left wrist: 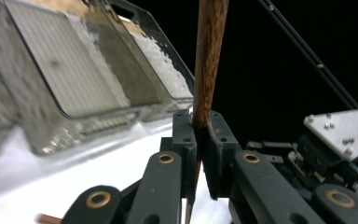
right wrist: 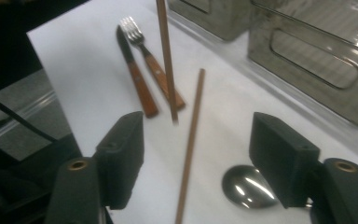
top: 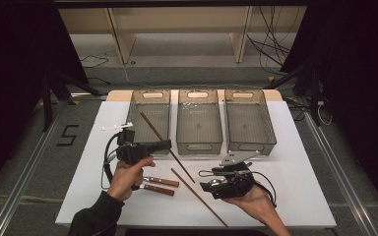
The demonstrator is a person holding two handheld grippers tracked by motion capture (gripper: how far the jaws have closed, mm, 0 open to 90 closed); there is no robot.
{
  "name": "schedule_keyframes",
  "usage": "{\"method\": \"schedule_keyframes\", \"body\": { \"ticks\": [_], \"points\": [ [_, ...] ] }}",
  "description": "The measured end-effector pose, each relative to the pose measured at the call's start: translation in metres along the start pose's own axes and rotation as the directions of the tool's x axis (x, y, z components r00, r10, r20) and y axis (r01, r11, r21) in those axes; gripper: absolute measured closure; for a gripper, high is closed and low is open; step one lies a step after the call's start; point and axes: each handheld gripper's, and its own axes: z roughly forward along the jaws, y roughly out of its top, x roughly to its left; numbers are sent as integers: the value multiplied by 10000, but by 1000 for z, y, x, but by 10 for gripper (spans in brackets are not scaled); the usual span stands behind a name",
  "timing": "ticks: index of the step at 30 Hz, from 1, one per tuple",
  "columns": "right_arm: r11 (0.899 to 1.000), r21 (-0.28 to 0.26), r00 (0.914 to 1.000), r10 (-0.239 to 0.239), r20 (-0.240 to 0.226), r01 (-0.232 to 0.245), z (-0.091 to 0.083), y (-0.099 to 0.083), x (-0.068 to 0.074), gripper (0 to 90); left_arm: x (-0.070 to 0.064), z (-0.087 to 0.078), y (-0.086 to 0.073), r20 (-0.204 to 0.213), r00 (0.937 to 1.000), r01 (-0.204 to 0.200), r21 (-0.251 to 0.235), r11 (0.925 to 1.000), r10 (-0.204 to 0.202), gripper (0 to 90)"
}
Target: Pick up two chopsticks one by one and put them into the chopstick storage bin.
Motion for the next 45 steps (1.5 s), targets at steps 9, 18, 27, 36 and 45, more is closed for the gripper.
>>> {"method": "schedule_keyframes", "body": {
  "ticks": [9, 18, 27, 36, 45],
  "points": [
    [9989, 334, 9990, 308, 318, -318, -2, -14, -3, 296, 8, -14, 51, -728, 9970, -252, -89, 9996, 245, 838],
    [9991, 279, 9990, 318, 307, -327, -4, -21, -3, 254, 28, -21, 91, -1446, 9895, -90, -222, 9997, 57, 838],
    [9995, 158, 9992, 267, 281, -272, -4, -24, -3, 250, 58, -22, 116, -2304, 9721, 359, -365, 9987, -434, 838],
    [9995, 78, 9992, 292, 265, -294, -5, -25, -3, 250, 74, -9, 123, -3371, 9411, 298, 23, 9996, -272, 837],
    [9996, -137, 9993, 230, 283, -226, -6, -25, -2, 235, 82, 12, 119, -3960, 9182, 249, 555, 9981, -9, 834]
  ]
}}
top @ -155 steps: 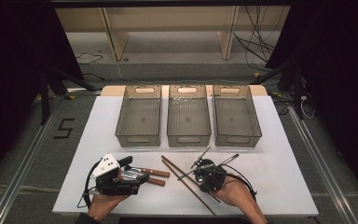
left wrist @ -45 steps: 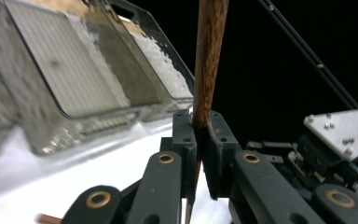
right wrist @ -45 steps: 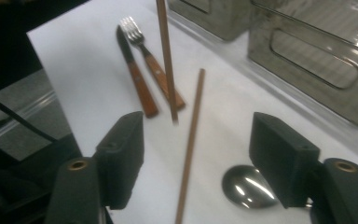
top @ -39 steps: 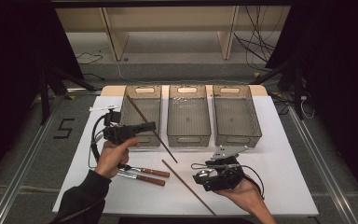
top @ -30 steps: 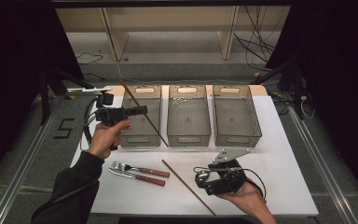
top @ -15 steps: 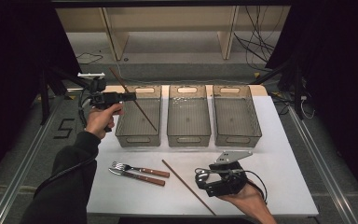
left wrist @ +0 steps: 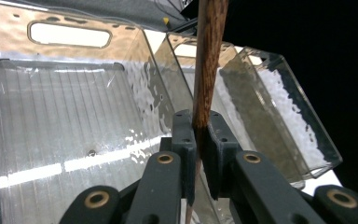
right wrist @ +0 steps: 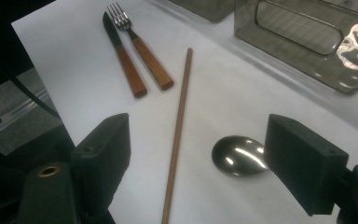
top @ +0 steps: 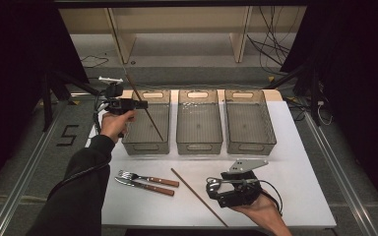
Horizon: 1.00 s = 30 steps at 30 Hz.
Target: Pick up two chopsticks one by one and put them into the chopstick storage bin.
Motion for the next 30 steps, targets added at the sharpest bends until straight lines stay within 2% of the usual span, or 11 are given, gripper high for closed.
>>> {"method": "schedule_keyframes", "body": {
  "ticks": [8, 19, 22, 24, 27, 30],
  "points": [
    [10000, 48, 10000, -11, 1, 11, -1, 0, 1, 231, 1, 20, -4, -299, 9996, 10, 576, 9983, 7, 833],
    [9999, 113, 10000, -13, -8, 13, 0, 0, 0, 232, 0, 33, -11, -394, 9992, 156, 950, 9954, -119, 826],
    [9999, 117, 10000, -14, -2, 14, 0, 0, 1, 232, 1, 34, -12, -511, 9986, 172, 1025, 9946, -120, 760],
    [9999, 129, 10000, -3, -9, 3, 0, 0, 0, 232, 1, 35, -12, -732, 9973, 113, 1115, 9937, -31, 711],
    [9999, 103, 10000, -18, -28, 18, 0, 0, 1, 232, 2, 35, -11, -921, 9956, 277, 1093, 9936, -176, 618],
    [9999, 110, 10000, -22, -51, 22, 0, 0, 1, 232, 2, 34, -11, -1295, 9913, 390, 1086, 9933, -248, 474]
  ]
}}
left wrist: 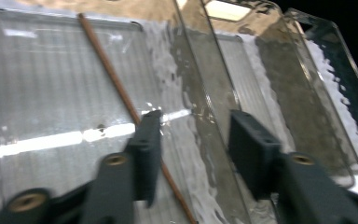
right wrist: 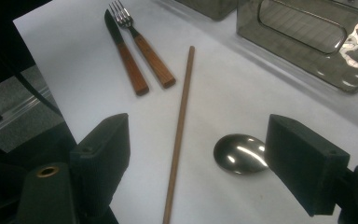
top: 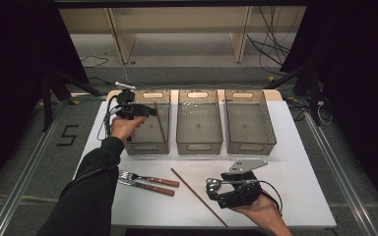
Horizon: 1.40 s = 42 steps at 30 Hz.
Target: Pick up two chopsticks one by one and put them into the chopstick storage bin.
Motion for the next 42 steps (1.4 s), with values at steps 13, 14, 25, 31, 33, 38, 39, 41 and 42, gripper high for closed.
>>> {"method": "schedule_keyframes", "body": {
  "ticks": [13, 14, 25, 31, 33, 38, 39, 41, 42],
  "points": [
    [9987, 447, 9995, 233, 198, -242, 2, 2, 2, 249, -22, -40, -15, 1244, 9873, -862, -1022, 9910, 987, 236],
    [9981, 590, 9997, 171, 175, -182, 2, 3, 2, 253, -25, -45, -19, 1370, 9838, -996, -1172, 9881, 1154, 230],
    [9713, 2378, 9994, -118, 320, 38, 15, 8, 12, 317, -46, -79, -78, 1978, 9343, -2557, -2082, 9441, 2967, 197],
    [9490, 3149, 9995, -225, 203, 149, 29, 11, 17, 370, -45, -79, -106, 2213, 9192, -2801, -2142, 9358, 3258, 188],
    [9403, 3398, 9993, -295, 227, 201, 34, 12, 19, 400, -44, -76, -112, 2074, 9161, -3034, -2011, 9314, 3432, 188],
    [9118, 4094, 9987, -447, 241, 309, 46, 14, 23, 461, -42, -71, -130, 2146, 9031, -3314, -2021, 9216, 3718, 184],
    [9095, 4142, 9985, -488, 252, 340, 48, 13, 23, 470, -43, -70, -134, 2140, 9018, -3353, -2017, 9203, 3755, 182],
    [9009, 4325, 9986, -503, 186, 373, 52, 13, 24, 485, -43, -70, -139, 2216, 8975, -3422, -1956, 9190, 3813, 181],
    [8927, 4486, 9983, -562, 164, 428, 54, 14, 24, 494, -43, -70, -143, 2265, 8949, -3437, -1998, 9176, 3846, 179]
  ]
}}
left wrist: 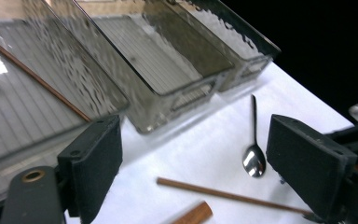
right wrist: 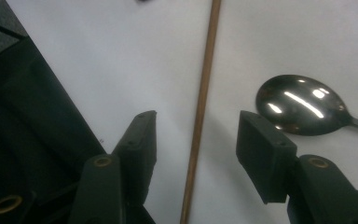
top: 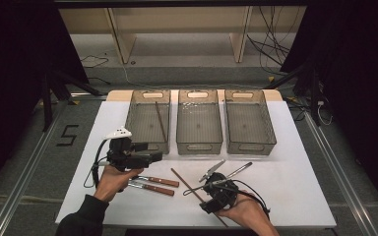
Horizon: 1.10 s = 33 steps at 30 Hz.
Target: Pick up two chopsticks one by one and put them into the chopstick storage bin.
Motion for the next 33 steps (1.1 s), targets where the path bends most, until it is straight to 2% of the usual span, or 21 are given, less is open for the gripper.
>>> {"method": "schedule_keyframes", "body": {
  "ticks": [4, 14, 20, 21, 22, 25, 27, 32, 33],
  "points": [
    [9985, 480, 9996, -259, 152, 251, 8, 4, 3, 539, -3, -4, -9, 55, 9998, -177, -163, 9997, 178, 178],
    [9937, 1080, 9990, -334, 295, 300, 15, 9, 3, 646, -11, -11, -39, 120, 9988, -457, -652, 9968, 466, 176],
    [9905, 1326, 9984, -417, 375, 364, 17, 10, 3, 692, -18, -11, -48, -32, 9961, -884, -682, 9938, 884, 176],
    [9912, 1310, 9988, -268, 413, 212, 18, 10, 4, 697, -19, -11, -50, -33, 9955, -951, -667, 9932, 951, 176],
    [9896, 1391, 9982, -424, 434, 360, 18, 9, 3, 702, -19, -11, -50, -71, 9949, -1009, -686, 9925, 1007, 175],
    [9880, 1487, 9977, -486, 466, 411, 19, 10, 3, 714, -20, -11, -53, -184, 9938, -1106, -657, 9917, 1096, 174],
    [9859, 1598, 9974, -573, 442, 496, 20, 10, 3, 724, -21, -11, -55, -296, 9935, -1115, -594, 9920, 1099, 174],
    [9832, 1765, 9963, -578, 636, 458, 23, 11, 6, 744, -19, -13, -56, -276, 9949, -990, -624, 9931, 975, 174],
    [9812, 1834, 9953, -728, 646, 599, 23, 11, 5, 747, -19, -13, -56, -282, 9952, -950, -628, 9935, 934, 174]
  ]
}}
